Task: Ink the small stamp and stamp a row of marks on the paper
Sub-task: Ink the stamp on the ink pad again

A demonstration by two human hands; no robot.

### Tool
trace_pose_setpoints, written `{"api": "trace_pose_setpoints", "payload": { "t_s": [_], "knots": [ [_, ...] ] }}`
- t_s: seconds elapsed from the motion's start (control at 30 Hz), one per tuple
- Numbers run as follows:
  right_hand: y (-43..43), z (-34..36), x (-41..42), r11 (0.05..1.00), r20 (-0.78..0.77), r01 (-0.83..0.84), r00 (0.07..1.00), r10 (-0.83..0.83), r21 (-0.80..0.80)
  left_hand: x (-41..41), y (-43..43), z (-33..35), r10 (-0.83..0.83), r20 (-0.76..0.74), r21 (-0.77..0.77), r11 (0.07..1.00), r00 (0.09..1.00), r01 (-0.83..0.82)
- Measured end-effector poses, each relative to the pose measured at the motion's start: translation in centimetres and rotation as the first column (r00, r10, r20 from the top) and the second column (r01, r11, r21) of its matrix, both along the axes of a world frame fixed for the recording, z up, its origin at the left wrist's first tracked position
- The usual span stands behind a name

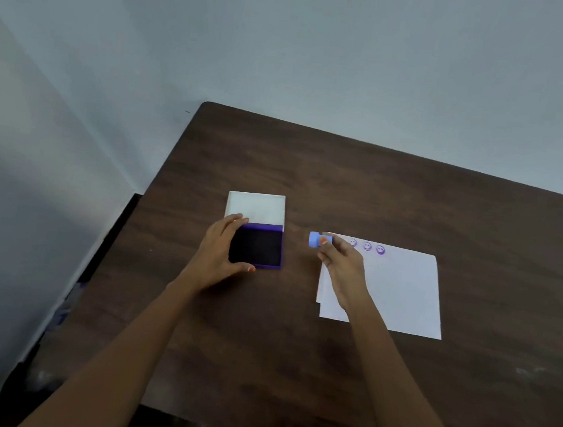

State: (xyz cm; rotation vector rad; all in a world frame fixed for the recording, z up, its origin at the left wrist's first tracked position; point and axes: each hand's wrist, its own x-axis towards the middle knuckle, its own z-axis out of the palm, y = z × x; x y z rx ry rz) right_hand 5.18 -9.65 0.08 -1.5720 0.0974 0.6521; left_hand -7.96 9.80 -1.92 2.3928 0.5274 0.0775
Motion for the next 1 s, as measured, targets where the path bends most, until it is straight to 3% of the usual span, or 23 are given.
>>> {"api": "trace_pose_setpoints", "payload": {
  "t_s": [0.1,0.23,0.43,0.77,1.0],
  "knots": [
    [2.4,0.0,-1.3,0.991,0.161,-0.081,0.982,0.097,-0.105,-1.3,1.3,-0.5,0.039,-0.011,-0.039,0.998,0.999,-0.040],
    [5.6,0.0,-3.3,0.955,0.261,-0.173,0.936,0.235,-0.239,-2.4,2.5,-1.3,0.045,-0.031,-0.078,0.996,0.999,-0.048],
    [9.7,-0.3,-6.3,0.865,0.423,-0.275,0.784,0.454,-0.420,-3.2,2.9,-2.7,0.076,-0.009,-0.075,0.994,0.997,-0.076],
    [11.5,-0.8,-7.8,0.667,0.443,-0.334,0.543,0.714,-0.666,-2.7,3.3,-3.3,-0.025,0.038,-0.028,0.999,0.999,0.027],
    [12.4,0.1,-7.9,0.457,0.334,-0.314,0.375,0.865,-0.832,-2.7,3.4,-3.4,-0.025,0.054,-0.006,1.000,0.998,0.026]
  ]
}}
